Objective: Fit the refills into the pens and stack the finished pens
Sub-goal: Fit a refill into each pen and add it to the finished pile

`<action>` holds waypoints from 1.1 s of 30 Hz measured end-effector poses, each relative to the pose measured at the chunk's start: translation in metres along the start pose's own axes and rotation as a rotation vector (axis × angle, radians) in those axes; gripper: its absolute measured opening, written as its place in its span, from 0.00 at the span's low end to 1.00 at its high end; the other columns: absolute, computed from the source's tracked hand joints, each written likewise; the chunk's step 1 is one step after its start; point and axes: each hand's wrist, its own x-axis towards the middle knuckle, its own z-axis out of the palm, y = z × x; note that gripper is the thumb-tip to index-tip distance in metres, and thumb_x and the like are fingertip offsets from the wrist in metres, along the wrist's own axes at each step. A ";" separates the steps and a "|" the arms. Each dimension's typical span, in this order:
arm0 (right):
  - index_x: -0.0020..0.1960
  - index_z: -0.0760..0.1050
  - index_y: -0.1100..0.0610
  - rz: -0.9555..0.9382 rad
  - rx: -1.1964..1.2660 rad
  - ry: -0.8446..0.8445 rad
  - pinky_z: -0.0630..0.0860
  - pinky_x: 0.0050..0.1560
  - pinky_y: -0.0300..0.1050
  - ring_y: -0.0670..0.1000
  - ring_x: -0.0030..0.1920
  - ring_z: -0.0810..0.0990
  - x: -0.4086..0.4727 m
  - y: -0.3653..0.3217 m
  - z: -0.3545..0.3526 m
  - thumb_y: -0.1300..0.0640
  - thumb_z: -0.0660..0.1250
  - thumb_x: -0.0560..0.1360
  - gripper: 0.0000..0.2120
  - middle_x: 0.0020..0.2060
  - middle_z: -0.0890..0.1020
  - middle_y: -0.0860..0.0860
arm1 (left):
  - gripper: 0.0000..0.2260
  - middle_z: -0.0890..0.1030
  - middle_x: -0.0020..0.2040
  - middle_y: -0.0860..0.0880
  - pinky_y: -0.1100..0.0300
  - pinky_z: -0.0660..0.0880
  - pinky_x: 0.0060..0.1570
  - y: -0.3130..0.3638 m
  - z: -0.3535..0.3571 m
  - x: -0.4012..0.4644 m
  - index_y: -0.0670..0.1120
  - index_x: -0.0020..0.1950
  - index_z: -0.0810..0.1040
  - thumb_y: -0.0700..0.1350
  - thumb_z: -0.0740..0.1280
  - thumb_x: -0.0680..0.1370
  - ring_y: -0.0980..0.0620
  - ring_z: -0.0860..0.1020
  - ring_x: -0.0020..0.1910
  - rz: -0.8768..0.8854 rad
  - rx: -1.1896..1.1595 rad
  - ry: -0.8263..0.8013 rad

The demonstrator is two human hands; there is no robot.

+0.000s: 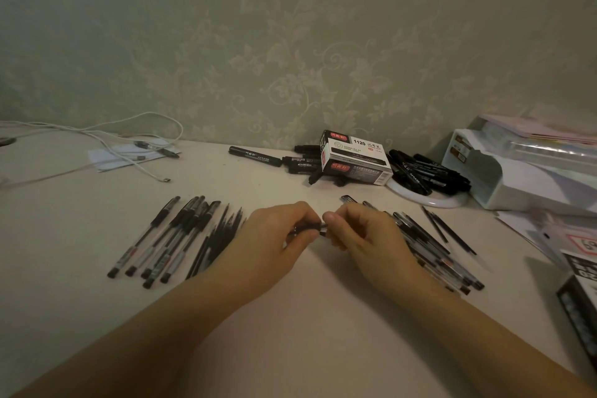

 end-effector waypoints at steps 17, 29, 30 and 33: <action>0.43 0.78 0.48 -0.055 -0.122 -0.054 0.72 0.37 0.34 0.41 0.35 0.76 -0.001 -0.001 -0.002 0.39 0.58 0.77 0.17 0.37 0.81 0.45 | 0.05 0.81 0.47 0.58 0.73 0.71 0.46 -0.003 0.001 0.000 0.50 0.54 0.79 0.46 0.66 0.78 0.62 0.77 0.47 0.018 0.008 -0.024; 0.44 0.77 0.50 -0.058 -0.129 -0.102 0.71 0.36 0.34 0.40 0.33 0.73 -0.002 0.001 -0.002 0.49 0.62 0.81 0.10 0.36 0.80 0.42 | 0.06 0.82 0.47 0.58 0.75 0.71 0.46 -0.003 0.001 0.000 0.50 0.55 0.79 0.46 0.67 0.78 0.65 0.78 0.48 -0.024 -0.038 -0.027; 0.45 0.78 0.50 -0.070 -0.124 -0.099 0.72 0.36 0.35 0.42 0.33 0.74 -0.002 0.000 -0.002 0.50 0.62 0.81 0.09 0.36 0.80 0.44 | 0.06 0.81 0.45 0.59 0.77 0.70 0.45 -0.003 0.000 0.000 0.50 0.54 0.80 0.46 0.67 0.78 0.66 0.78 0.47 -0.023 -0.051 -0.021; 0.41 0.76 0.50 -0.113 -0.126 -0.076 0.71 0.37 0.39 0.46 0.35 0.74 0.000 -0.002 -0.004 0.52 0.61 0.81 0.11 0.33 0.78 0.46 | 0.04 0.80 0.40 0.62 0.79 0.68 0.43 0.001 -0.002 0.000 0.50 0.51 0.81 0.44 0.68 0.77 0.67 0.77 0.45 -0.001 -0.057 0.017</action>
